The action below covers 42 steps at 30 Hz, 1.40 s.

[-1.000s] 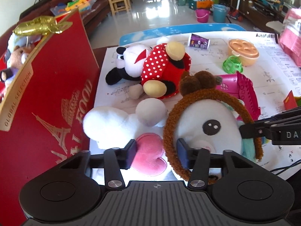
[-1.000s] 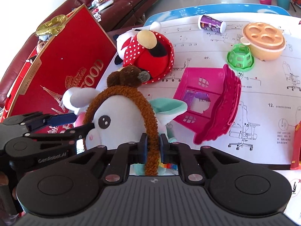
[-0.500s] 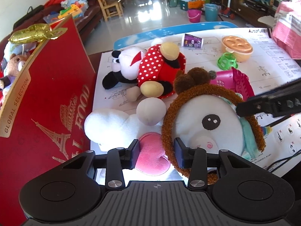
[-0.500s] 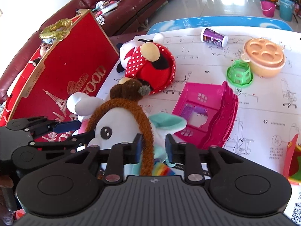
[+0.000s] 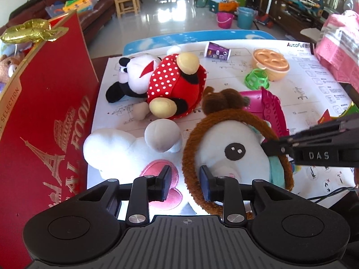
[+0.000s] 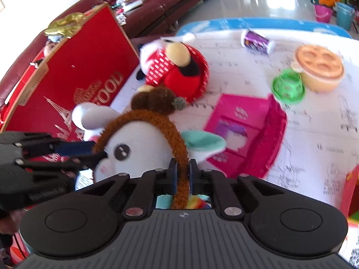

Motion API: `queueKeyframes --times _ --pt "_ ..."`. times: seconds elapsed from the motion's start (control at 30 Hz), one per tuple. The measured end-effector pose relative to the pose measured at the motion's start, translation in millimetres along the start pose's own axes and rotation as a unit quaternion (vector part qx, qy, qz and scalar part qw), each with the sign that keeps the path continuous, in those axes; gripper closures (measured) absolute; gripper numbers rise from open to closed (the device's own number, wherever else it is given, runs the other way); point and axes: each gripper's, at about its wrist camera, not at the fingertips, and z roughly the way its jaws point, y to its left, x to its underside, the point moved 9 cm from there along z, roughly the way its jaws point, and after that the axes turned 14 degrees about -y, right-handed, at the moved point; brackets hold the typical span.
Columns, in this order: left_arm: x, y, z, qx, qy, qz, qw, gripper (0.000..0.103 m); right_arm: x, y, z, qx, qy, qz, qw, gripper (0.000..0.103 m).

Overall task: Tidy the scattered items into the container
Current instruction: 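Hold the brown headband with both grippers and lift it off the plush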

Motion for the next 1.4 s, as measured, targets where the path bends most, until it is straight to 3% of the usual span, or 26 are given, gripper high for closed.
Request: queueKeyframes --times 0.37,0.43,0.63,0.7,0.73,0.83,0.9,1.0,1.07,1.1,1.23,1.3,1.4 --pt "-8.7 -19.4 13.3 -0.034 0.023 0.066 0.997 0.057 6.4 -7.0 -2.1 0.0 -0.001 0.01 1.0 0.092" --pt "-11.0 -25.6 13.5 -0.023 0.027 0.062 0.9974 0.077 7.2 -7.7 -3.4 0.001 -0.001 0.012 1.0 0.092" --pt "-23.1 -32.5 2.6 -0.019 0.005 0.053 0.9984 0.086 4.5 -10.3 -7.6 0.017 0.0 0.006 1.0 0.089" --pt "-22.4 -31.7 0.7 -0.01 0.002 0.056 0.9984 0.098 1.2 -12.3 -9.9 0.019 -0.004 0.012 1.0 0.089" --pt "-20.4 -30.9 0.9 -0.007 0.004 0.055 0.9984 0.098 -1.9 -13.3 -11.4 0.021 -0.009 0.015 1.0 0.088" --pt "-16.4 -27.7 3.2 -0.008 0.008 0.055 0.9984 0.098 -10.5 -12.2 -15.3 0.023 -0.025 0.003 0.999 0.07" --pt "-15.9 -27.9 2.4 -0.002 0.006 0.057 0.9984 0.099 -13.4 -10.5 -13.1 0.025 -0.028 -0.014 0.999 0.07" --pt "-16.8 -31.0 1.2 0.004 0.001 0.063 0.998 0.098 -14.8 -7.1 -6.7 0.024 -0.025 -0.019 0.999 0.074" --pt "-15.9 -31.2 1.9 0.0 0.002 0.067 0.9977 0.092 -14.2 -2.8 -4.8 0.019 -0.025 -0.026 0.999 0.088" --pt "-15.6 -30.4 3.3 -0.003 0.004 0.067 0.9978 0.076 -13.4 -1.6 -4.6 0.02 -0.026 -0.033 0.999 0.089" --pt "-15.3 -25.7 11.5 -0.014 0.01 0.064 0.9978 0.07 -9.0 0.3 -3.9 0.014 -0.024 -0.035 0.999 0.092" --pt "-14.8 -23.2 16.8 -0.032 0.01 0.074 0.9967 0.054 -8.3 -0.7 -3.2 0.016 -0.022 -0.031 0.999 0.092" --pt "-15.8 -22.3 20.1 -0.038 0.01 0.075 0.9964 0.054 -5.7 -2.3 -3.1 0.014 -0.019 -0.021 1.0 0.092"
